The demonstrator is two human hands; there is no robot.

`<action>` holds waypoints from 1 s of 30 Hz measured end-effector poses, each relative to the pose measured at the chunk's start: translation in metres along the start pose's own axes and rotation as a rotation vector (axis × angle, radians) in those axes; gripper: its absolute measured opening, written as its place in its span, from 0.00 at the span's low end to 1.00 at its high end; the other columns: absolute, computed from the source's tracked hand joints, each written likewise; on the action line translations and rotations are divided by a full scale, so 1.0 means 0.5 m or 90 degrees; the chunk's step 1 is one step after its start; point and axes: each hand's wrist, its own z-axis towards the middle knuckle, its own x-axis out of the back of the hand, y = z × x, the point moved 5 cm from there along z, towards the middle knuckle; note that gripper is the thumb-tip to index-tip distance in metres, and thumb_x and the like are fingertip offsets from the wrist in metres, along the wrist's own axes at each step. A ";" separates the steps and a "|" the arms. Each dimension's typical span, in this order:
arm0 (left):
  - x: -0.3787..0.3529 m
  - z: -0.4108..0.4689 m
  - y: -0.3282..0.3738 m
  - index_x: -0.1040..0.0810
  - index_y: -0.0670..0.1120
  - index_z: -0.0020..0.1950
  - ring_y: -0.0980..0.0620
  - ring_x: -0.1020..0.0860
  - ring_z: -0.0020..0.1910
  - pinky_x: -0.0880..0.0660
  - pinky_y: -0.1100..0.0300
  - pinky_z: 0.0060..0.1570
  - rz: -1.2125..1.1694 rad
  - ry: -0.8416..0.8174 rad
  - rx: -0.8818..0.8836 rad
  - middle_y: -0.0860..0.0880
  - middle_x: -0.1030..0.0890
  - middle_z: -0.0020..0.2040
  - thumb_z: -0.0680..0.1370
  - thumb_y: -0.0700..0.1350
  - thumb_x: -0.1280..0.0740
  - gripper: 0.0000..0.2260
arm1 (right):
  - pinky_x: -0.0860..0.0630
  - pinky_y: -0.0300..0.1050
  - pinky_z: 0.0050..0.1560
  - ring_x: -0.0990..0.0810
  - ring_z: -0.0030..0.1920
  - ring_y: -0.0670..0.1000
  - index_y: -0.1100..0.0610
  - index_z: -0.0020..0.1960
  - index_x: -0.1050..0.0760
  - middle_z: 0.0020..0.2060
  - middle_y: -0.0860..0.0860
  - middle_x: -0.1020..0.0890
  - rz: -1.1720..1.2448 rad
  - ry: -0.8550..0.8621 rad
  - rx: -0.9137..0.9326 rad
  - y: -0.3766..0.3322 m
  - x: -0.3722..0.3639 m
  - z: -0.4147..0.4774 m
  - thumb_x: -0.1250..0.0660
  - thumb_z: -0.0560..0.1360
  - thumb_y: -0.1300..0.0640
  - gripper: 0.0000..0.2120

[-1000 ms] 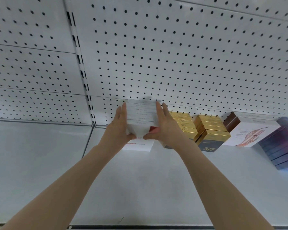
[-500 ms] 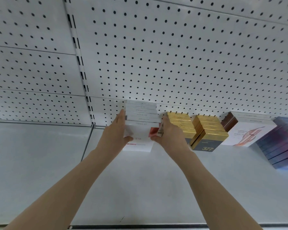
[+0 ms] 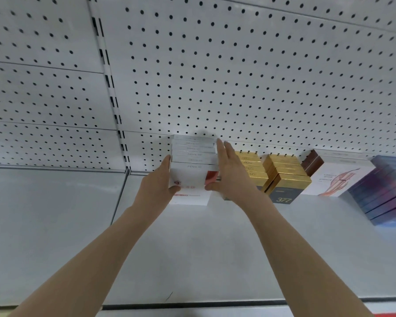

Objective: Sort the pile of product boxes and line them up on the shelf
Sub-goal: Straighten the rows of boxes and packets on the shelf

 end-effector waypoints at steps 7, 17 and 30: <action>-0.033 0.005 -0.020 0.35 0.50 0.70 0.47 0.21 0.51 0.30 0.60 0.45 -0.040 -0.064 0.047 0.51 0.18 0.55 0.71 0.44 0.27 0.30 | 0.43 0.59 0.74 0.47 0.76 0.60 0.55 0.78 0.57 0.77 0.60 0.55 -0.168 -0.147 0.076 -0.029 -0.011 0.055 0.19 0.61 0.48 0.60; -0.056 0.023 -0.042 0.39 0.51 0.74 0.49 0.22 0.56 0.26 0.56 0.50 -0.132 -0.084 0.088 0.53 0.22 0.62 0.64 0.50 0.24 0.41 | 0.45 0.63 0.74 0.55 0.77 0.59 0.58 0.78 0.55 0.76 0.59 0.52 -0.119 -0.105 0.081 -0.024 -0.025 0.064 0.21 0.60 0.42 0.61; -0.063 0.061 -0.041 0.42 0.62 0.72 0.59 0.21 0.50 0.24 0.63 0.45 -0.282 -0.174 0.067 0.60 0.20 0.52 0.62 0.42 0.21 0.46 | 0.44 0.53 0.73 0.48 0.75 0.59 0.58 0.77 0.54 0.76 0.58 0.55 -0.086 -0.118 0.078 -0.020 -0.024 0.067 0.22 0.62 0.42 0.58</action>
